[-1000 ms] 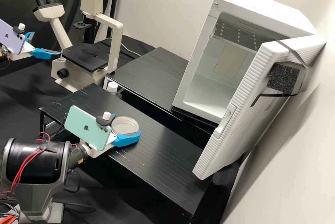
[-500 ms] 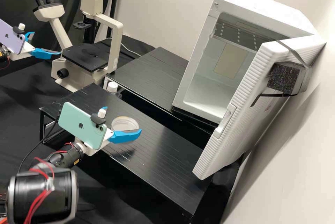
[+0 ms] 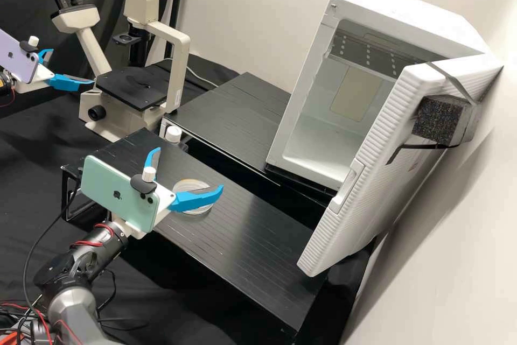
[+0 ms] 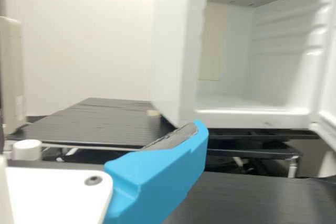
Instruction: Move the petri dish to the bench.
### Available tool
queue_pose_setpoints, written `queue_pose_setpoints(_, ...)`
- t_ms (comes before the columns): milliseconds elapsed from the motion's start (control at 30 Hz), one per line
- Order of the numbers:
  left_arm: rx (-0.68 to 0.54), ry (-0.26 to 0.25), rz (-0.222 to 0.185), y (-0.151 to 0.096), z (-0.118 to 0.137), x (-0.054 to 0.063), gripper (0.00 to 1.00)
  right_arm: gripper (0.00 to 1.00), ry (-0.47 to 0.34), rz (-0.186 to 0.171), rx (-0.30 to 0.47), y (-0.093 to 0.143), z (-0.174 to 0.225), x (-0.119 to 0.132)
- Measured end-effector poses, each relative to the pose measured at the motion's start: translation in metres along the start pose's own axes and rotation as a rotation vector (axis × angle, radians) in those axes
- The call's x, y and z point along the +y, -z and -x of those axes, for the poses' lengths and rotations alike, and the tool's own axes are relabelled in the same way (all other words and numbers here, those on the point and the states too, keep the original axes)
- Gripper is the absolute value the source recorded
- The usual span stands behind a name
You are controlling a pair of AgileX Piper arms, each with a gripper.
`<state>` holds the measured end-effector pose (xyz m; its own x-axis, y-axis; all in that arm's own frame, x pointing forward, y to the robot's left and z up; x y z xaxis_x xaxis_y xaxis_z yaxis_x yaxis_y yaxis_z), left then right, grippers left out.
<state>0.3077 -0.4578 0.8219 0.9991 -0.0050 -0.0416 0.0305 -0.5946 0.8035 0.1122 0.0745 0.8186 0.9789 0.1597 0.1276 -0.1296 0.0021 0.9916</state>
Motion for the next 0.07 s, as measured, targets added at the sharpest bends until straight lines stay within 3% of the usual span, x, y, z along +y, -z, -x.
queue_pose_setpoints(67, 0.000, 0.000, 0.000, 0.0000, 0.0000, 0.0000, 1.00, 1.00, 0.015, -0.035, 0.000, 0.0007, -0.0007, -0.0033)
